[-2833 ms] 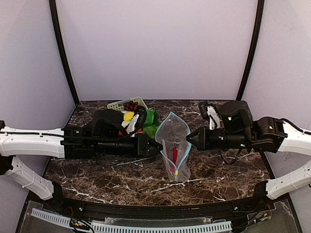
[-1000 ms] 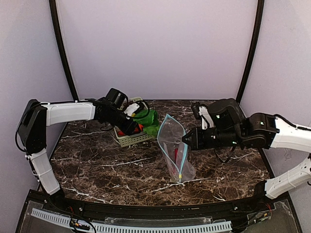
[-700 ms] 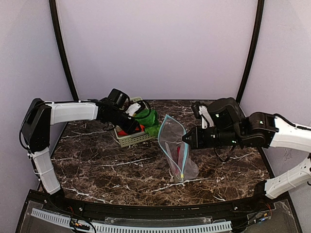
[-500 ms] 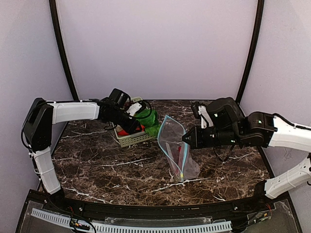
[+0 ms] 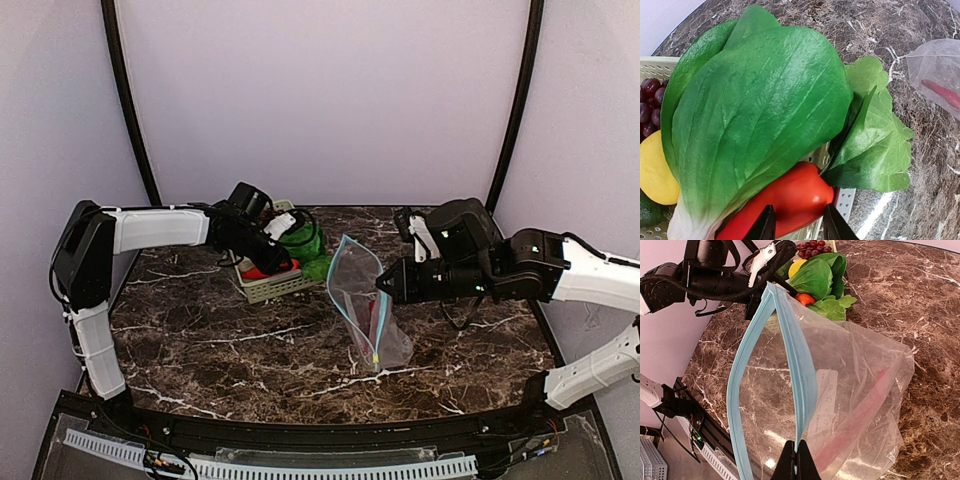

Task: Place the food in the zip-top bag and seal the zipper
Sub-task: Pick up the fake vegetable from the bin.

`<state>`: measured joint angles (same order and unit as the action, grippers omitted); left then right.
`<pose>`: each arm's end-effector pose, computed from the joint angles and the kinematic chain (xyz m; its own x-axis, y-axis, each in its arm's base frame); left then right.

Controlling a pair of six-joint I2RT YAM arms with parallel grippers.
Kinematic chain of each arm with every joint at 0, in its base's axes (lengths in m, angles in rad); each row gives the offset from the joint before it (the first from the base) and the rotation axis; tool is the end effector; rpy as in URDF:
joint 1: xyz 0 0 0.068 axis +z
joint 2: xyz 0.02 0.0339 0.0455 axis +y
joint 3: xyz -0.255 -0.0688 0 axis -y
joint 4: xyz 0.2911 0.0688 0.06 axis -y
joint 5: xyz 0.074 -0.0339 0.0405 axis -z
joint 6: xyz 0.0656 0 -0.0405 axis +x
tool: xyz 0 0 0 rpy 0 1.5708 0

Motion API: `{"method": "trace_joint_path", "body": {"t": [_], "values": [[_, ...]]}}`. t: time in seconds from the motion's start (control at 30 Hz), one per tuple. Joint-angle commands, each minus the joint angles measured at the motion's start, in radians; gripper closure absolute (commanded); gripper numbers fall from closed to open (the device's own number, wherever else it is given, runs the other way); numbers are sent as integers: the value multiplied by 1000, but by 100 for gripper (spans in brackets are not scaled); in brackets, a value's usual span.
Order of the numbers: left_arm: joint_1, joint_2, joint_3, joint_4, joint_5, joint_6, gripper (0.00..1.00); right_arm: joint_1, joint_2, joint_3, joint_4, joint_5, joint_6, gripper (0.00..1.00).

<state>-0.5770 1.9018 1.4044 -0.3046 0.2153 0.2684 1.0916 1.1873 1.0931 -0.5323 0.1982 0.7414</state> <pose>0.3974 -0.2754 0.1692 -0.4065 0.5737 -0.7111 0.7936 0.6073 0.0363 0.1646 0.2887 0.3012 -0.7372 0.0171 -0.6754 -0.4048 0.7891 0.4619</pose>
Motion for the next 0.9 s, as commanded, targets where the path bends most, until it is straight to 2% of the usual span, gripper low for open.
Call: {"method": "trace_joint_path", "body": {"t": [0.0,0.07,0.23,0.47,0.87], "values": [[-1,-40,12,-21,-28,13,68,-10,-10,15,4,-5,-5,100],[-1,-74,1,-6,-8,10,68,-12,-14,13,3,-4,-5,100],[-20,-147,-23,4,85,52,60,-17,-18,11,4,-5,-10,100],[-97,-158,-48,-4,-2,156,44,-21,-17,23,3,-9,-19,100],[-136,-46,-25,39,-94,168,32,-27,-20,31,3,-11,-22,100]]}}
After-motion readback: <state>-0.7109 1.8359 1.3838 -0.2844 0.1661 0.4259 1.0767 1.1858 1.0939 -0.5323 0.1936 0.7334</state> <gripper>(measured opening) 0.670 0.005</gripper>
